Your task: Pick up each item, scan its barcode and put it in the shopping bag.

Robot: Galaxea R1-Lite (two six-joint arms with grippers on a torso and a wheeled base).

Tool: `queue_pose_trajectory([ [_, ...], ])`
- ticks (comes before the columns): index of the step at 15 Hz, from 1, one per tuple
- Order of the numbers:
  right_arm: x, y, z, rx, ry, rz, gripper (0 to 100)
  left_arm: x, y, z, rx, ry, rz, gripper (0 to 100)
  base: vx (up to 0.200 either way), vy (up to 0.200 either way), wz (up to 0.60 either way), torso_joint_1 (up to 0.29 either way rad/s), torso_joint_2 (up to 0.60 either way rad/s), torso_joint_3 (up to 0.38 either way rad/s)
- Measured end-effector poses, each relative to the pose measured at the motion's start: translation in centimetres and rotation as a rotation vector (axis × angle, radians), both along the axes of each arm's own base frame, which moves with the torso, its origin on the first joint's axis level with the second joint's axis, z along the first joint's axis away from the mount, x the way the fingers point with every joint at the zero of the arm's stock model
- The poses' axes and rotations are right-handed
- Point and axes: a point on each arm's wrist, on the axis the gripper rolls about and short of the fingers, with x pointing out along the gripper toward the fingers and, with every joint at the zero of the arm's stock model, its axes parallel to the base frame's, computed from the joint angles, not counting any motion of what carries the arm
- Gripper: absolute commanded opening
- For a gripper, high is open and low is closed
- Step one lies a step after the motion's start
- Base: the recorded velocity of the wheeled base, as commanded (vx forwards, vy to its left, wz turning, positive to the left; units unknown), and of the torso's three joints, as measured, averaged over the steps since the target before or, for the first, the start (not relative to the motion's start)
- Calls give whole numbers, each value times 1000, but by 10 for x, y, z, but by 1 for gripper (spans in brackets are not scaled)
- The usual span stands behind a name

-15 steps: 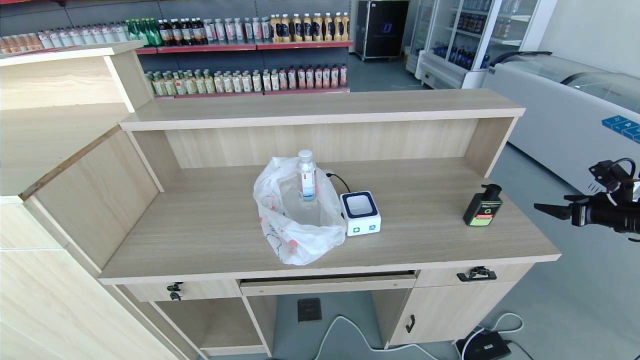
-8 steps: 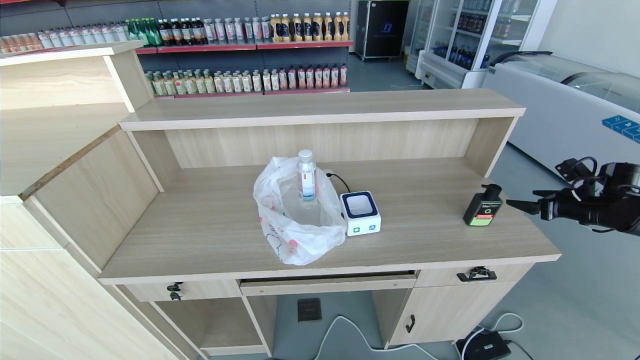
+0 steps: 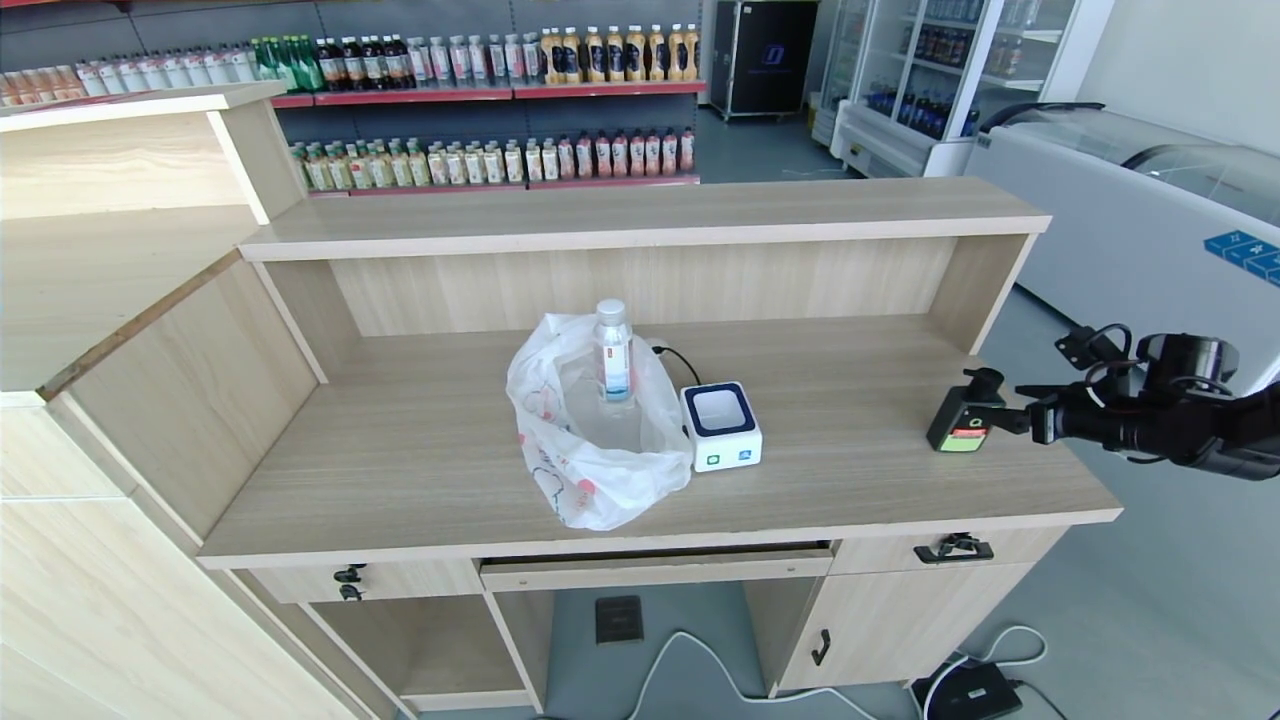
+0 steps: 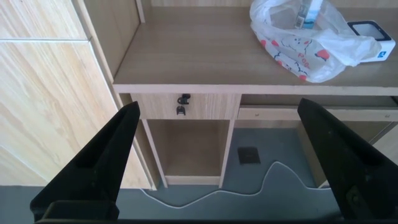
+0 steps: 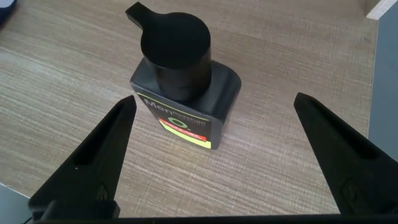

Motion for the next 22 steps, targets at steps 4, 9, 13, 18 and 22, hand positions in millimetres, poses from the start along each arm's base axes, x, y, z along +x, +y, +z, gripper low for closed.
queue_pose_trajectory([
  [4,8,9,-8,3,7,23,100,0,0,0,0,0,-1,100,0,0,0,0,0,0],
  [9,13,20,-14,4,15,48,0,0,0,0,0,0,0,100,0,0,0,0,0,0],
  [13,15,23,-14,-6,-11,55,0,0,0,0,0,0,0,100,0,0,0,0,0,0],
  [18,14,24,-14,-8,-11,57,0,0,0,0,0,0,-1,100,0,0,0,0,0,0],
  [22,9,24,-6,-29,-48,56,0,0,0,0,0,0,0,100,0,0,0,0,0,0],
])
